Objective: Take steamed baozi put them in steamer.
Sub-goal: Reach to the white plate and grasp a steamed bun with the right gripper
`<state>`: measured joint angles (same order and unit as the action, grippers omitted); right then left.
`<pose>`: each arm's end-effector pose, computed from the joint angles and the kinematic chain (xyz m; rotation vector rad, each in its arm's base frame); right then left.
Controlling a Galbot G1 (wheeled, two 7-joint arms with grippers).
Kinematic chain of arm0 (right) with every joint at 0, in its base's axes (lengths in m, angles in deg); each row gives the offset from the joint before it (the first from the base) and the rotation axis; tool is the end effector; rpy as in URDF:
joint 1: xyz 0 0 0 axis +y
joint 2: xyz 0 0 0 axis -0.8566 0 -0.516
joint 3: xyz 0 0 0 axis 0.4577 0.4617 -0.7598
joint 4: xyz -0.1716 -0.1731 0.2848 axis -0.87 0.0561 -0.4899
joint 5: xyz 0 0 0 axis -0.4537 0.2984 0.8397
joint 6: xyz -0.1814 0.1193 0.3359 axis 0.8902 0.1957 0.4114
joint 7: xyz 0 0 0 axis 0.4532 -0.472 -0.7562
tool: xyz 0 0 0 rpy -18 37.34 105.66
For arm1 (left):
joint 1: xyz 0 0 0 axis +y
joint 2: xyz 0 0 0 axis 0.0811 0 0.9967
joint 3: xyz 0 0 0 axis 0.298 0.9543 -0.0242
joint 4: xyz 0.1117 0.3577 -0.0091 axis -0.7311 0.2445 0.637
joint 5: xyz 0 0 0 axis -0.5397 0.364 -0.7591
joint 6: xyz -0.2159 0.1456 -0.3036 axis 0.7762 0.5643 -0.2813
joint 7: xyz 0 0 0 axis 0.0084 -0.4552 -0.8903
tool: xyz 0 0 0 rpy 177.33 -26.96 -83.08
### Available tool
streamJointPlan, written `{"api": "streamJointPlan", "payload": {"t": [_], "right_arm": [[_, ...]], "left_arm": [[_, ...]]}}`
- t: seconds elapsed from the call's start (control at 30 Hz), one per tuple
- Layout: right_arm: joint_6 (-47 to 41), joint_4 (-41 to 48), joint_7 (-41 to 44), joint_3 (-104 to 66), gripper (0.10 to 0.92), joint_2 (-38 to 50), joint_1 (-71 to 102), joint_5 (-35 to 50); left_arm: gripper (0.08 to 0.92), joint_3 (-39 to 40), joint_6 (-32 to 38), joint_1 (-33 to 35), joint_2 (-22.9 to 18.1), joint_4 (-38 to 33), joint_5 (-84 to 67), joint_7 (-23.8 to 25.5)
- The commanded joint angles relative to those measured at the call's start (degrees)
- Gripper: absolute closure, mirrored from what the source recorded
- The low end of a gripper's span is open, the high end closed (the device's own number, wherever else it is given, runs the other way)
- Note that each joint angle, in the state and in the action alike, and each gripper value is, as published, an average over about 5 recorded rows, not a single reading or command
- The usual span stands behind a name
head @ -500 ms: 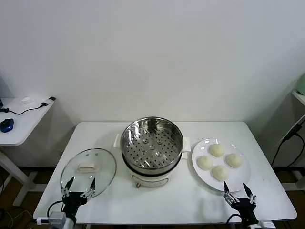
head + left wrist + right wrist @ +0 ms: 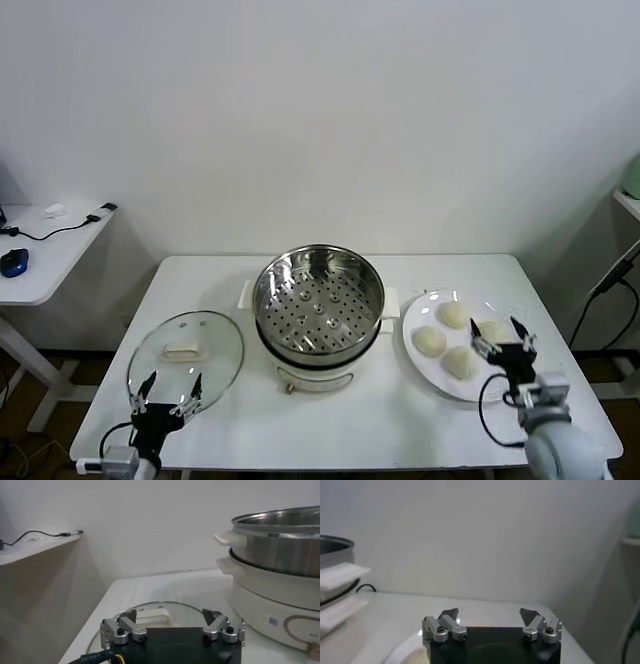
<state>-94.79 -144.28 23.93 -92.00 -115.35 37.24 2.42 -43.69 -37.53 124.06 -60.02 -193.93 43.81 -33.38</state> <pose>0.3649 -0.1782 -0.2947 0.2770 -2.8211 0.4747 0.1626 0.0961 -0.3668 0.0562 -2.8057 -0.1613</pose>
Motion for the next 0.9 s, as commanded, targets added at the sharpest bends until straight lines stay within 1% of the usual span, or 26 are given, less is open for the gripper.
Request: {"api": "streamJointPlan", "payload": {"t": [0.03, 0.13, 0.27, 0.37, 0.47, 0.6, 0.73, 0.9], "right_arm": [[-2.77, 14.49, 25.03, 23.12, 0.203, 23.78, -28.60, -8.02], [2.16, 19.73, 37.36, 36.68, 0.203, 28.30, -39.82, -9.97], [7.79, 24.79, 54.44, 56.54, 0.203, 31.22, -58.34, -12.21], [10.26, 28.50, 61.51, 73.32, 0.203, 30.21, -72.91, -14.29], [11.14, 32.15, 64.63, 85.94, 0.203, 26.74, -83.50, -15.40], [10.38, 36.96, 65.74, 94.01, 0.203, 20.78, -89.00, -13.89], [9.48, 43.07, 65.45, 94.83, 0.203, 14.87, -87.80, -13.29], [9.12, 50.11, 63.49, 91.75, 0.203, 8.07, -83.39, -12.28]], "left_arm": [[0.177, -0.10, 0.10, 0.33, 0.05, -0.70, -0.02, -0.05], [0.177, -0.24, 0.24, 0.57, 0.04, -0.77, -0.02, -0.10], [0.177, -0.31, 0.30, 0.78, -0.32, -0.91, 0.14, -0.12], [0.177, -0.37, 0.29, 0.90, -0.71, -1.14, 0.33, -0.10], [0.177, -0.45, 0.35, 0.99, -1.01, -0.94, 0.44, -0.12], [0.177, -0.36, 0.44, 0.92, -1.76, -0.77, 0.61, -0.12], [0.177, -0.18, 0.50, 0.72, -2.64, -0.91, 0.88, -0.08], [0.177, -0.34, 0.73, 0.48, -3.16, -0.54, 1.30, -0.09]]}}
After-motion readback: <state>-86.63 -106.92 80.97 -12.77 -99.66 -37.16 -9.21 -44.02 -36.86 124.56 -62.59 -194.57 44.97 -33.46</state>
